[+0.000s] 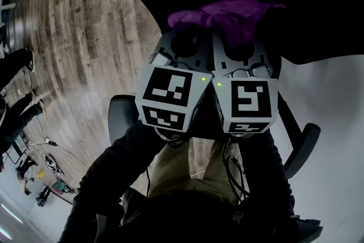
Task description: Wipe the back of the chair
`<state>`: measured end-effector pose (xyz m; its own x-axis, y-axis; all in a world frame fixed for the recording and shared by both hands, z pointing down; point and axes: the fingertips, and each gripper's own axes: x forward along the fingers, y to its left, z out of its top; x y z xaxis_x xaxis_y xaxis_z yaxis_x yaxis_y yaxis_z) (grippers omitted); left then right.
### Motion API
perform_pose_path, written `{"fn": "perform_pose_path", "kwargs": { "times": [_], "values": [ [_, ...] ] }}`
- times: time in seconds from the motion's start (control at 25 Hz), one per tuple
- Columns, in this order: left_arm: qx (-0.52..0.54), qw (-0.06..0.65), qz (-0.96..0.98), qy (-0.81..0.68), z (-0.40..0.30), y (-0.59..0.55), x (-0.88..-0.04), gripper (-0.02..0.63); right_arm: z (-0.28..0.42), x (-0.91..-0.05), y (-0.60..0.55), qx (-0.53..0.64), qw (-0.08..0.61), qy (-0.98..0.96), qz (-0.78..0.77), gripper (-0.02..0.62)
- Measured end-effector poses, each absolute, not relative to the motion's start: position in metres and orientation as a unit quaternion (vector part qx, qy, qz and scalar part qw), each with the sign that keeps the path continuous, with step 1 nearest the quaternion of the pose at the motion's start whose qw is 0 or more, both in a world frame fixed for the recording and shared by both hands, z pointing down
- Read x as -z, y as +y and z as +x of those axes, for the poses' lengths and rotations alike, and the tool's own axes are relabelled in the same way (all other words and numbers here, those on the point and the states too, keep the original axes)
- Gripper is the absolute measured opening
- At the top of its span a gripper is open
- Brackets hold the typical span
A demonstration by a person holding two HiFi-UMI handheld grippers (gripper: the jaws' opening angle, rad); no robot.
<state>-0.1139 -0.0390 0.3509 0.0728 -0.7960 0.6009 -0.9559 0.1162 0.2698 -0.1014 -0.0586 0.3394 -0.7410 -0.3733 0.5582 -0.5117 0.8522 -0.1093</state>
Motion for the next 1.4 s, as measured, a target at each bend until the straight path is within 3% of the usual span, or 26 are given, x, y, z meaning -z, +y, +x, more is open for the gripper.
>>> {"fn": "perform_pose_path", "kwargs": {
  "times": [1.4],
  "values": [
    [-0.140,0.321,0.708,-0.614,0.024,-0.123,-0.344,-0.005,0.039,-0.332,-0.139,-0.137,0.267,-0.903,0.308,0.063]
  ]
}}
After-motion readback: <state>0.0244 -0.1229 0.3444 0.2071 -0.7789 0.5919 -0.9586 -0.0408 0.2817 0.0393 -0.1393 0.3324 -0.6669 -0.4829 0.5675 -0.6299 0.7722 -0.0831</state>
